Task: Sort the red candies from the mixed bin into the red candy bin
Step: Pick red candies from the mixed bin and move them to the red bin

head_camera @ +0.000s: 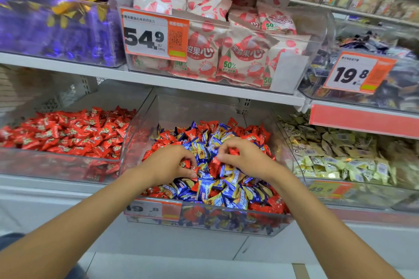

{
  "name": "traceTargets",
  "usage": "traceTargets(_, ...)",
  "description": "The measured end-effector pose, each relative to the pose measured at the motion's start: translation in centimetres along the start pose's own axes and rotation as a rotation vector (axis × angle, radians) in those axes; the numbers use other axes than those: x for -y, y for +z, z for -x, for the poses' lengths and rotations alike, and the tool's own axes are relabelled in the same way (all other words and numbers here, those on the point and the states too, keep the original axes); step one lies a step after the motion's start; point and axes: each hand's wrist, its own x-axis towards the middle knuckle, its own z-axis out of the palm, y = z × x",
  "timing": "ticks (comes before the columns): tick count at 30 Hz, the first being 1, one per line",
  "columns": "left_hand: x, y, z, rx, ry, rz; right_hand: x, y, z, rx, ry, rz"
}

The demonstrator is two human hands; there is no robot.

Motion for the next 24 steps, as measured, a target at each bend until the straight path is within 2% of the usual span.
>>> traceTargets(3,-0.2,-0.2,-0.1,-0.104,0.033,0.186,0.2,-1.3,0.6,-0.118,0.031,-0.207)
traceTargets(5,-0.4,-0.4,-0.1,-0.168,0.036,0.277,0.3,-1.9,1.0,-0.195,0.056,-0.241)
traceTargets(9,-0.8,-0.7,-0.2,-0.225,0.018,0.380,0.3,-2.8,1.8,-0.235,0.086,-0.309)
traceTargets(12,-1.5,-0.8,-0.3,-0.149,0.004,0.449,-0.1,-3.5,2.5,-0.236,0.096,-0.176)
traceTargets(16,-2.4,-0.8,-0.9,-0.103,0.094,0.381,-0.8,-4.7,4.7,-0.141,0.088,-0.040)
traceTargets(19,-2.9,-0.4,-1.1,-0.115,0.104,0.406,-0.9,-4.7,7.1,-0.075,0.147,0.209)
traceTargets(24,-3.9,-0.2,-0.7,-0.055,0.057,0.459,-0.1,-5.7,10.6,-0.187,0.097,0.337)
